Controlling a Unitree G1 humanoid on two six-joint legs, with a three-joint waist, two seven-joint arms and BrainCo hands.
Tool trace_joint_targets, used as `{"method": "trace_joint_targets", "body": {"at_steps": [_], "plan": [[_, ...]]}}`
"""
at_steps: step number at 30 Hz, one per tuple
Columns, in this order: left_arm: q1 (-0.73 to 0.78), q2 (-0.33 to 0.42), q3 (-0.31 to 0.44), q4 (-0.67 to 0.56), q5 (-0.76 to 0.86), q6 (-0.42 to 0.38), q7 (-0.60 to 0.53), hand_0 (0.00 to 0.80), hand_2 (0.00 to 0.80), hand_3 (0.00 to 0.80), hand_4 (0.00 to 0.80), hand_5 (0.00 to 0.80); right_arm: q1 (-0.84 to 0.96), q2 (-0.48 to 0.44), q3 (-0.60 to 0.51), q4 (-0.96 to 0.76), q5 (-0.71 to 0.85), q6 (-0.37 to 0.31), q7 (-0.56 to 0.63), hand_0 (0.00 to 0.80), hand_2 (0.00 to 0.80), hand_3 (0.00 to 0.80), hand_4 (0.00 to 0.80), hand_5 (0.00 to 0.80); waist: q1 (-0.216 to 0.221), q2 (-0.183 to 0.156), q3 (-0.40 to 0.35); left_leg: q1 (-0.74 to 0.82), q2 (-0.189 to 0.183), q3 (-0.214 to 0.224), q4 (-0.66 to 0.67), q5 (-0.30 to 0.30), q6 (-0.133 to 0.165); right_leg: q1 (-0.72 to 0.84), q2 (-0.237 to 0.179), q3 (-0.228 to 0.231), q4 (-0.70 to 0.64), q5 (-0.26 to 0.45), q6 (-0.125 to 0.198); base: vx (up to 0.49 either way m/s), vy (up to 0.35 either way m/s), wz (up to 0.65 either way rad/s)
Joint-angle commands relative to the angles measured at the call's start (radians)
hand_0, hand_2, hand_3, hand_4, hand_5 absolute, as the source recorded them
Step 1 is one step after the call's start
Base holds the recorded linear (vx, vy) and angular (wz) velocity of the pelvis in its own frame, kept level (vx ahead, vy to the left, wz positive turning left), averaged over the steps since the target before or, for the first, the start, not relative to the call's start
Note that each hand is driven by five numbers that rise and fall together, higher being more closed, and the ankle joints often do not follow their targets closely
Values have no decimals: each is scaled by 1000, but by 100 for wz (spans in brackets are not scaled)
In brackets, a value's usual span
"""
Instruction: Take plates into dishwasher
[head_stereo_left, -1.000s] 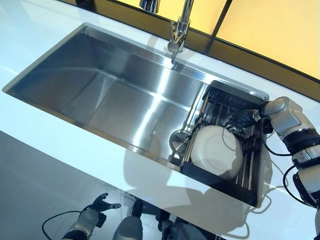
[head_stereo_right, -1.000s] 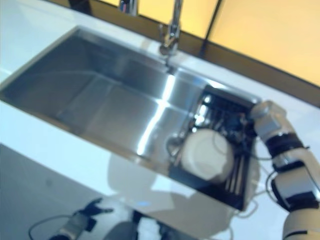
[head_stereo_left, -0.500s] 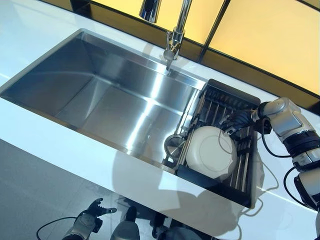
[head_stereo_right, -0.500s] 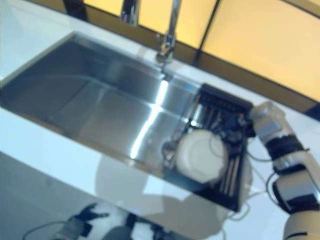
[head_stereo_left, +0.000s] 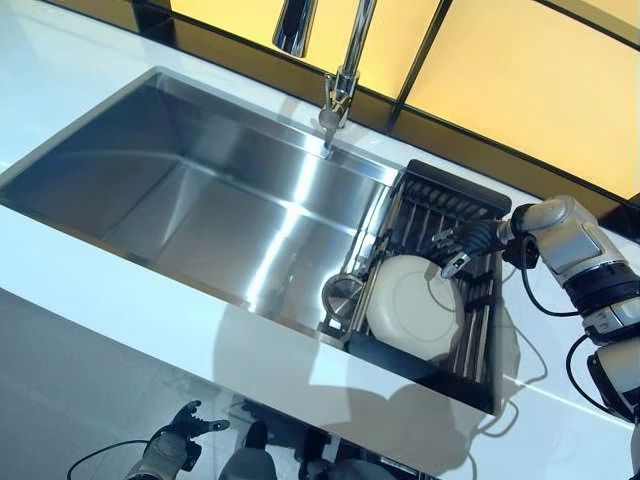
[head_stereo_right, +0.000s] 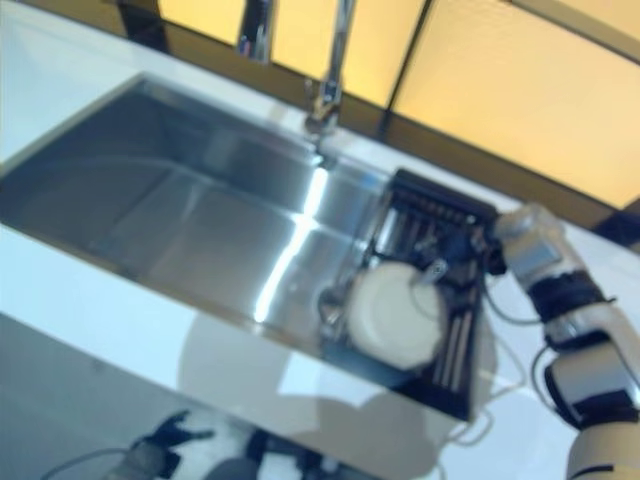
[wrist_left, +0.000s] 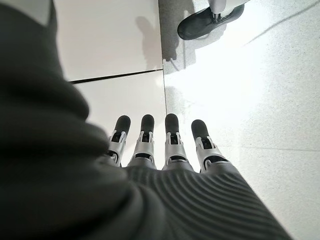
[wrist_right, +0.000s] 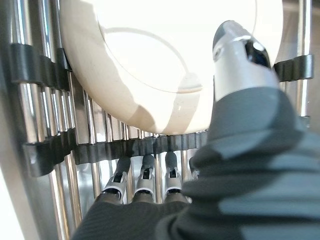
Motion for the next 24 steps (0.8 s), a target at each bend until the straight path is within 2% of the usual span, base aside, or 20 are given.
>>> {"method": "trace_joint_targets", "body": {"at_steps": [1, 5, 10, 15, 24], "plan": [[-20, -7, 9, 40, 4, -26, 20, 0, 0, 0, 0, 0, 57, 39, 97, -89, 117, -13, 127, 0, 0, 0, 0, 0, -20, 14, -9, -48, -25, -6, 51, -110, 57, 24, -11, -46, 17, -88, 52, 16, 12, -6], [-22, -6, 8, 43, 8, -29, 17, 0, 0, 0, 0, 0, 60, 33, 98, -98, 114, -7, 102, 0, 0, 0, 0, 0, -24, 15, -7, -52, -27, -14, 53, -109, 59, 18, -10, -33, 23, -88, 51, 7, 10, -3], [-29, -5, 0, 37, 4, -32, 20, 0, 0, 0, 0, 0, 63, 24, 84, -83, 70, 1, 0, 0, 0, 0, 0, 0, -32, 20, 4, -64, -31, -27, 61, -110, 62, 5, -8, -10, 28, -82, 54, -8, 10, 4], [-35, -5, -7, 33, -9, -29, 24, 0, 0, 0, 0, 0, 61, 15, 87, -60, 18, 10, -33, 0, 0, 0, 0, 0, -38, 27, 14, -72, -34, -33, 69, -112, 68, -6, -9, 0, 40, -81, 56, -14, 20, 7], [-59, -1, -16, 38, -16, -28, 19, 0, 0, 0, 0, 0, 46, 54, 117, -29, -18, -1, 70, 0, 0, 0, 0, 0, -30, 34, 37, -86, -37, -37, 83, -113, 74, -13, -15, -7, 51, -83, 55, -1, 3, 0]]}}
